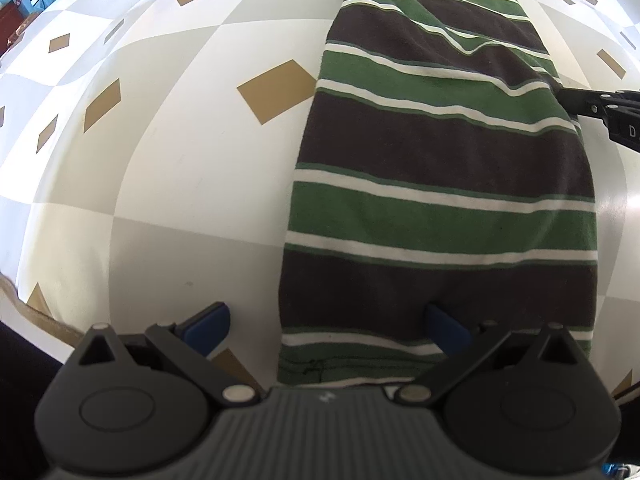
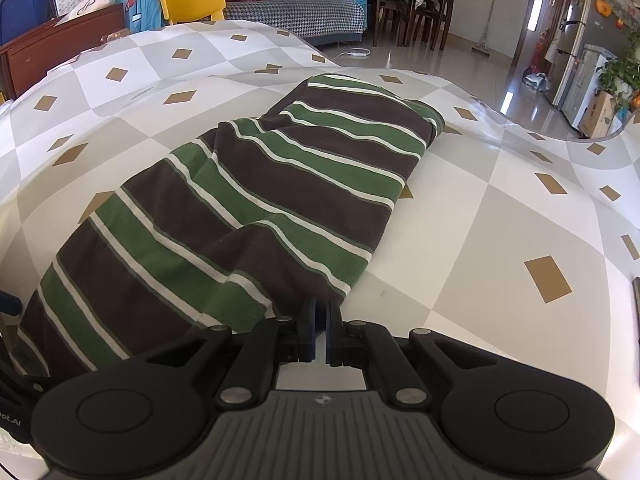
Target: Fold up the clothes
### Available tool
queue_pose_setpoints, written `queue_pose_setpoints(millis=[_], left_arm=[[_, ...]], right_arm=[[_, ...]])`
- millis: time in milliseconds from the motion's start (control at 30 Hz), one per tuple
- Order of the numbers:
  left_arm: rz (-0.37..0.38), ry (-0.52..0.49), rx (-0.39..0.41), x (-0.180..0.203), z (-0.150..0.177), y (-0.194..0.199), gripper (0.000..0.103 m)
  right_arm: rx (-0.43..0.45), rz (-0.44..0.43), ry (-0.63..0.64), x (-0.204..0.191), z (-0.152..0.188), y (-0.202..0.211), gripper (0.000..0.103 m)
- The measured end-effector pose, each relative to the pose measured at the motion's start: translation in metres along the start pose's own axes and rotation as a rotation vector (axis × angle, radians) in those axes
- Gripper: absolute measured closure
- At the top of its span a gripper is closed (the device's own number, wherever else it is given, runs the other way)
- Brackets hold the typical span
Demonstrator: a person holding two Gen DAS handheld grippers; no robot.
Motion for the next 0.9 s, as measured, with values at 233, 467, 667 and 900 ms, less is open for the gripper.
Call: queue_pose_setpoints(millis=[233, 467, 667, 900], left_arm=[[0.004, -0.007, 0.003, -0.002, 0.003, 0.001, 0.0], [0.057, -0.06, 0.142, 0.011, 0.0, 0.027, 0.0], [0.073, -0.044, 0.23, 0.042, -0.017, 0.039, 0.0], [0.067, -0.044, 0.251, 0.033, -0.012, 0.046, 0.0]], right_arm=[[0.005, -0.023, -0.118, 0.009, -0.005, 0.007, 0.102], [0.033, -0.076, -0.126, 0.007, -0.006, 0.017, 0.102], [0.036, -0.136, -0.079, -0.002, -0.002, 0.022, 0.099], [0.016, -0.175, -0.038, -0.01, 0.003, 0.02, 0.09]])
Point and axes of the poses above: each gripper's, at about its wrist camera, not at the fingertips, and y roughly against the way its jaws point, x to its right, z to its underside, the point moved 2 cm from there along -y, roughly the way its jaws point, and after that the axes turned 8 degrees about -z, right-handed, at the moved point
